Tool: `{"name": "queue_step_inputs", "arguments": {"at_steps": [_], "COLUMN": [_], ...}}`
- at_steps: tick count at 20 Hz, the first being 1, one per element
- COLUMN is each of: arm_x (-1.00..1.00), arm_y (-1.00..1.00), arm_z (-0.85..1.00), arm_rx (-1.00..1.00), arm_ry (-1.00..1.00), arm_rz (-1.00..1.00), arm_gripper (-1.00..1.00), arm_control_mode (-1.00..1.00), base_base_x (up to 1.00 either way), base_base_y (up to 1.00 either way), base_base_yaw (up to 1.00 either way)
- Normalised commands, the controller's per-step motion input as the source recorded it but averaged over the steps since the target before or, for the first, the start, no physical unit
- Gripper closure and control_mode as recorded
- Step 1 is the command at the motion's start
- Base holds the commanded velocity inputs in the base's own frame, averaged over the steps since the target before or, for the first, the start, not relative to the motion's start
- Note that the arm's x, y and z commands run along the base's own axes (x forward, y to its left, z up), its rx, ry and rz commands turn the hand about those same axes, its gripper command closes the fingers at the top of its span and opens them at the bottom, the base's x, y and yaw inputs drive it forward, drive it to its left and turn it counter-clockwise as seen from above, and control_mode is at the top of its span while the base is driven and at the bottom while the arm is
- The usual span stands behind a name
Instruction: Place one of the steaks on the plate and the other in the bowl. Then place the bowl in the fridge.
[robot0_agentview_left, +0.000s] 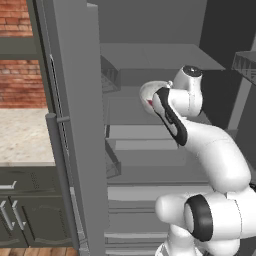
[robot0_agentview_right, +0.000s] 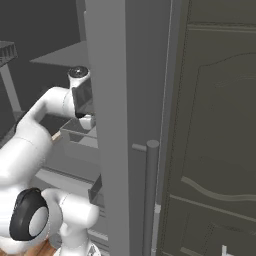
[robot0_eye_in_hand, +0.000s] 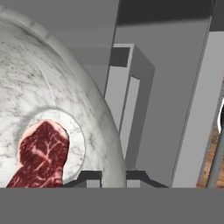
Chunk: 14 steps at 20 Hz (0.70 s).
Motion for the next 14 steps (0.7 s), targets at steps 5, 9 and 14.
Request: {"name": "queue_step_inputs", "arguments": {"at_steps": [5, 9, 14], "arm_x": [0.76, 0.57, 0.46], "arm_y": [0.0, 0.0, 0.0], "arm_z": [-0.22, -0.32, -0.44], "arm_rx": [0.01, 0.0, 0.0], "arm_ry": [0.02, 0.02, 0.0], "arm_rz": [0.0, 0.0, 0.0], "arm_gripper": [1.0, 1.0, 1.0], "arm_control_mode": [-1.0, -1.0, -1.0], "base_base_x": [0.0, 0.0, 0.0], "base_base_y": [0.0, 0.0, 0.0], "base_base_yaw": [0.0, 0.0, 0.0]}}
